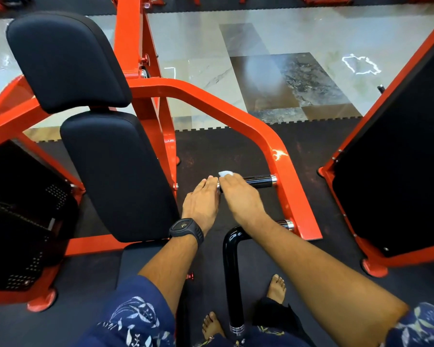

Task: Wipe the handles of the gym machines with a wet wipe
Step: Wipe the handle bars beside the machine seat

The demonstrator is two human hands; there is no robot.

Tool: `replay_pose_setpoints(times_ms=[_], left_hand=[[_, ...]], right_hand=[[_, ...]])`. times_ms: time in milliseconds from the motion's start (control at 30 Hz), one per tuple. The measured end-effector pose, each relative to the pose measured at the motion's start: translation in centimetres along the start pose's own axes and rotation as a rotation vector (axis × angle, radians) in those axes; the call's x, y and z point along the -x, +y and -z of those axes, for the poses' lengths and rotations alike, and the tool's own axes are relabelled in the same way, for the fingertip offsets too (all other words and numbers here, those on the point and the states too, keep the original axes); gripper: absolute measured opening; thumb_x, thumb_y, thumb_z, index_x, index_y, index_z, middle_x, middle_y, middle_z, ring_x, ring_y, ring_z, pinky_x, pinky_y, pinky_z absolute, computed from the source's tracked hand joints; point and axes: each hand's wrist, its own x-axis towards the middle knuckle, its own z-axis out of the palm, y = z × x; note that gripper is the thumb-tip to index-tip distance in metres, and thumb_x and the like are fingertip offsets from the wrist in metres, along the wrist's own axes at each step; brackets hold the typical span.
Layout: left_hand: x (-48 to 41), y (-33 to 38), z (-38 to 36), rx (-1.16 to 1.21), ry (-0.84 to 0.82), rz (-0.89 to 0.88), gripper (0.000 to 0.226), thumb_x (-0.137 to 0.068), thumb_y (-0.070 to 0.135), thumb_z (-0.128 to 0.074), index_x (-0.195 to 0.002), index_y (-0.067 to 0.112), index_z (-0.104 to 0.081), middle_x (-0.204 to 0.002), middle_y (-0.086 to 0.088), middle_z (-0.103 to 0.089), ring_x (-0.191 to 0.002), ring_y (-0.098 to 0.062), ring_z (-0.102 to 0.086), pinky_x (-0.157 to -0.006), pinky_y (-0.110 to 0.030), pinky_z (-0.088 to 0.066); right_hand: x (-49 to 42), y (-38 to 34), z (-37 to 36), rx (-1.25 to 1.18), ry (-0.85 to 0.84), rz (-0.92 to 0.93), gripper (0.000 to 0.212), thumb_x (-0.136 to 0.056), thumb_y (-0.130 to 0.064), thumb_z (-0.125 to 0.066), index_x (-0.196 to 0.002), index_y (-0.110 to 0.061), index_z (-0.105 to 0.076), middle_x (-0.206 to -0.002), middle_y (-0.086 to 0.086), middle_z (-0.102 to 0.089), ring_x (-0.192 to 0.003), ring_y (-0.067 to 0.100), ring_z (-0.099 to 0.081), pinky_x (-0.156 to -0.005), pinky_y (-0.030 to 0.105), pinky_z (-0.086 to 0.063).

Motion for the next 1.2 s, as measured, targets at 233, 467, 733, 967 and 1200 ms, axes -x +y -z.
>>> replay_pose_setpoints(times_ms=[233, 467, 733, 967, 1200], left_hand=[[0.1, -0.4, 0.1, 0.034, 0.009, 0.013, 0.046, -0.106, 0.023, -0.039, -0.152, 0.023, -0.035, -0.154, -0.003, -0.044, -0.148, -0.017, -0.030, -0.110, -0.042, -0.040], [0.1, -0.3, 0.5, 0.016, 0.006, 0.051, 0.048, -0.105, 0.032, -0.044, -0.151, 0.021, -0.037, -0.153, -0.011, -0.044, -0.145, -0.022, -0.036, -0.107, -0.043, -0.041], [-0.2, -0.4, 0.0, -0.029, 0.010, -0.039, 0.050, -0.108, 0.029, -0.036, -0.156, 0.021, -0.029, -0.163, 0.006, -0.029, -0.151, -0.013, -0.022, -0.116, -0.040, -0.035], [-0.4, -0.6, 0.0, -0.068, -0.002, -0.061, 0.050, -0.108, 0.030, -0.034, -0.156, 0.021, -0.029, -0.163, 0.004, -0.028, -0.151, -0.014, -0.022, -0.117, -0.040, -0.034], [-0.4, -0.6, -0.2, -0.025, 0.006, -0.060, 0.050, -0.107, 0.028, -0.036, -0.156, 0.019, -0.031, -0.163, 0.003, -0.028, -0.149, -0.013, -0.027, -0.118, -0.036, -0.033]], right_hand=[[-1.5, -0.9, 0.6, -0.044, -0.006, -0.063, 0.022, -0.100, -0.019, -0.052, -0.121, -0.020, -0.058, -0.114, -0.001, -0.063, -0.112, 0.019, -0.058, -0.080, 0.033, -0.048], [-0.6, 1.6, 0.9, 0.113, -0.009, -0.077, 0.039, -0.098, -0.011, -0.051, -0.136, -0.012, -0.047, -0.132, 0.005, -0.054, -0.126, 0.022, -0.046, -0.095, 0.033, -0.046], [0.2, 3.1, 1.3, 0.206, 0.036, -0.318, 0.025, -0.092, -0.006, -0.054, -0.117, -0.012, -0.053, -0.119, 0.007, -0.057, -0.115, 0.025, -0.053, -0.096, 0.033, -0.047], [-0.4, 4.6, 2.4, 0.232, -0.023, -0.262, 0.028, -0.090, 0.001, -0.054, -0.115, -0.010, -0.057, -0.119, 0.009, -0.059, -0.113, 0.027, -0.054, -0.090, 0.037, -0.047], [1.2, -0.3, -0.3, -0.553, 0.590, -0.764, 0.023, -0.093, 0.000, -0.051, -0.110, -0.011, -0.062, -0.112, 0.004, -0.057, -0.093, 0.016, -0.059, -0.089, 0.030, -0.048]])
